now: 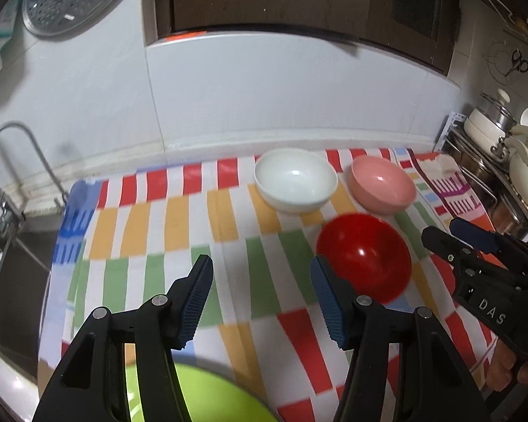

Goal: Organize plates and bowls
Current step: 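Move both grippers to the rim of the white bowl, then close both grippers on the white bowl rim, then lift the white bowl with both grippers and carry it toward the plate stack, then lower the white bowl onto the green plate and open both grippers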

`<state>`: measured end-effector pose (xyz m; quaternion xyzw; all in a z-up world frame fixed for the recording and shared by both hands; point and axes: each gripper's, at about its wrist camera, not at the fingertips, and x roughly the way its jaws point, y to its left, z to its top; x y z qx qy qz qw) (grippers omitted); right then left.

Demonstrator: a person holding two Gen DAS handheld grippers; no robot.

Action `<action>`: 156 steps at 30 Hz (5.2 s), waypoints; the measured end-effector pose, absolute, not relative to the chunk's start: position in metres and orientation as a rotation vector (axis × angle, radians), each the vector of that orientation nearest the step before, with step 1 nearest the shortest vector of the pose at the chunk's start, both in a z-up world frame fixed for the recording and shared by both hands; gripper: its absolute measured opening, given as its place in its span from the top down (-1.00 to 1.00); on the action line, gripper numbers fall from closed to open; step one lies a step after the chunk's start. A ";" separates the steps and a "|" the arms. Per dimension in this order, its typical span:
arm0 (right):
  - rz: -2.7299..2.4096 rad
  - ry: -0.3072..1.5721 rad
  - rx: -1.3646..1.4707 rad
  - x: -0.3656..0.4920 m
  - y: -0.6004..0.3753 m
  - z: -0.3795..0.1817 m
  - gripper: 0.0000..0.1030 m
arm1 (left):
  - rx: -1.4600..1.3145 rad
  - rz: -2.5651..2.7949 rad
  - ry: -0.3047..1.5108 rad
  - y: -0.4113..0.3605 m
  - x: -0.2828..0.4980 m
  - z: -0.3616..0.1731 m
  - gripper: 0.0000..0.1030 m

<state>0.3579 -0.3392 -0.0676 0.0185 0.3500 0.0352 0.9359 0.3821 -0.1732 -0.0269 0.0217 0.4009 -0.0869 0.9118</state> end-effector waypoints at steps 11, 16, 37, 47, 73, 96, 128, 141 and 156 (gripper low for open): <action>0.133 0.706 0.007 0.445 -0.341 -0.052 0.17 | 0.057 -0.187 0.803 -0.176 0.460 -0.023 -0.09; 0.168 0.739 -0.021 0.482 -0.338 -0.060 0.20 | 0.075 -0.179 0.813 -0.178 0.493 -0.033 -0.09; 0.262 1.014 -0.072 0.598 -0.337 -0.136 0.52 | 0.053 -0.226 1.045 -0.196 0.595 -0.119 0.17; 0.267 1.059 -0.083 0.608 -0.332 -0.148 0.74 | 0.057 -0.258 1.108 -0.206 0.607 -0.140 0.53; 0.243 0.993 -0.061 0.575 -0.317 -0.096 0.83 | 0.048 -0.238 1.012 -0.186 0.573 -0.088 0.74; 0.202 0.887 -0.043 0.423 -0.313 -0.033 0.83 | 0.023 -0.300 0.932 -0.169 0.431 -0.031 0.74; 0.133 1.129 0.065 0.316 -0.368 -0.116 0.83 | 0.065 -0.394 1.182 -0.221 0.326 -0.116 0.73; 0.129 1.203 0.084 0.307 -0.373 -0.136 0.83 | 0.064 -0.405 1.249 -0.228 0.320 -0.135 0.73; 0.125 1.221 0.098 0.308 -0.375 -0.144 0.82 | 0.058 -0.415 1.272 -0.229 0.321 -0.144 0.64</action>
